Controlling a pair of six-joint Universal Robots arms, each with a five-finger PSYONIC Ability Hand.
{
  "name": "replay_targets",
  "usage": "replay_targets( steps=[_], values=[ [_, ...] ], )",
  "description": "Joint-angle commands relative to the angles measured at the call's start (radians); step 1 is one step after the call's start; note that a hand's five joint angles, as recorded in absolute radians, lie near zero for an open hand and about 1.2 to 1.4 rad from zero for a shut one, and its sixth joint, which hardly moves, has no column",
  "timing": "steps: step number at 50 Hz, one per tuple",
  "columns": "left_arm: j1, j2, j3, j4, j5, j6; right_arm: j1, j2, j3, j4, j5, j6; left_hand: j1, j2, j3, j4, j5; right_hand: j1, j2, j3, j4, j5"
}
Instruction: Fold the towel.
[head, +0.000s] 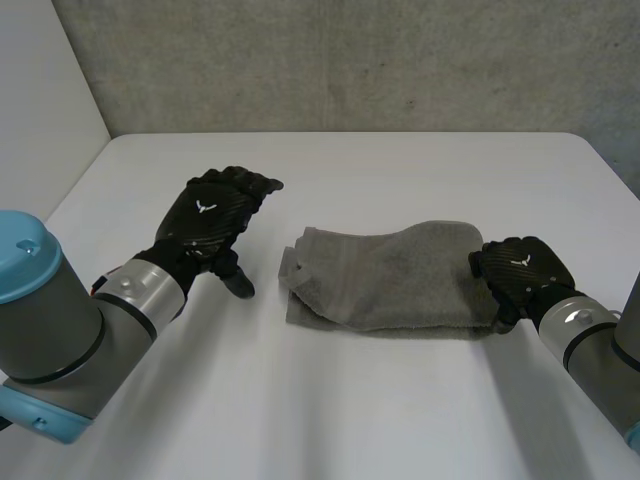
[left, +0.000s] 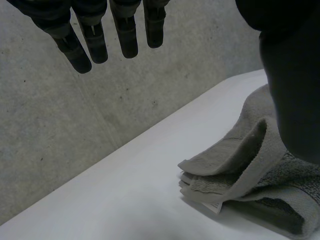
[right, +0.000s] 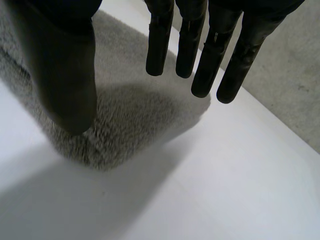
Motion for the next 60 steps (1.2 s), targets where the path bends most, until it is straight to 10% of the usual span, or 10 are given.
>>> replay_targets(
  steps=[1,11,15,28,35,46,50,60],
  values=[
    [-0.014,-0.004,0.003,-0.001,-0.020,0.001,-0.007,0.076,0.003,-0.062,-0.020,0.003,-0.077,-0.065,-0.052,-0.069,-0.205,0.052,0.058,0.054,0.054,0.048],
    [-0.014,-0.004,-0.002,-0.001,-0.021,-0.001,-0.005,0.131,-0.019,-0.081,-0.021,0.007,-0.077,-0.065,-0.052,-0.069,-0.205,0.237,0.243,0.239,0.240,0.233],
    [-0.014,-0.004,-0.001,-0.001,-0.021,-0.002,-0.007,0.151,-0.025,-0.081,-0.011,0.003,-0.077,-0.065,-0.052,-0.069,-0.205,0.838,0.845,0.840,0.841,0.834],
    [-0.012,0.029,0.042,-0.004,-0.031,-0.010,0.130,0.030,-0.253,0.000,-0.005,-0.076,-0.077,-0.065,-0.052,-0.069,-0.205,0.841,0.847,0.843,0.844,0.837],
    [-0.012,0.054,0.071,-0.002,-0.115,-0.099,0.448,0.270,-0.549,0.178,-0.011,-0.133,-0.077,-0.065,-0.052,-0.069,-0.205,0.841,0.847,0.843,0.844,0.837],
    [-0.015,0.054,0.079,-0.002,-0.141,-0.133,0.579,0.452,-0.629,0.220,0.032,-0.245,-0.077,-0.065,-0.052,-0.069,-0.205,0.841,0.847,0.843,0.844,0.837],
    [-0.015,0.049,0.093,-0.001,-0.143,-0.143,0.570,0.383,-0.597,0.196,0.086,-0.141,-0.077,-0.065,-0.052,-0.069,-0.205,-0.381,-0.375,-0.379,-0.378,-0.385],
    [-0.069,-0.052,0.209,-0.013,-0.184,-0.288,0.320,0.078,-0.393,0.155,0.080,0.301,-0.062,-0.050,-0.038,-0.054,-0.190,-0.381,-0.375,-0.379,-0.378,-0.385]
  ],
)
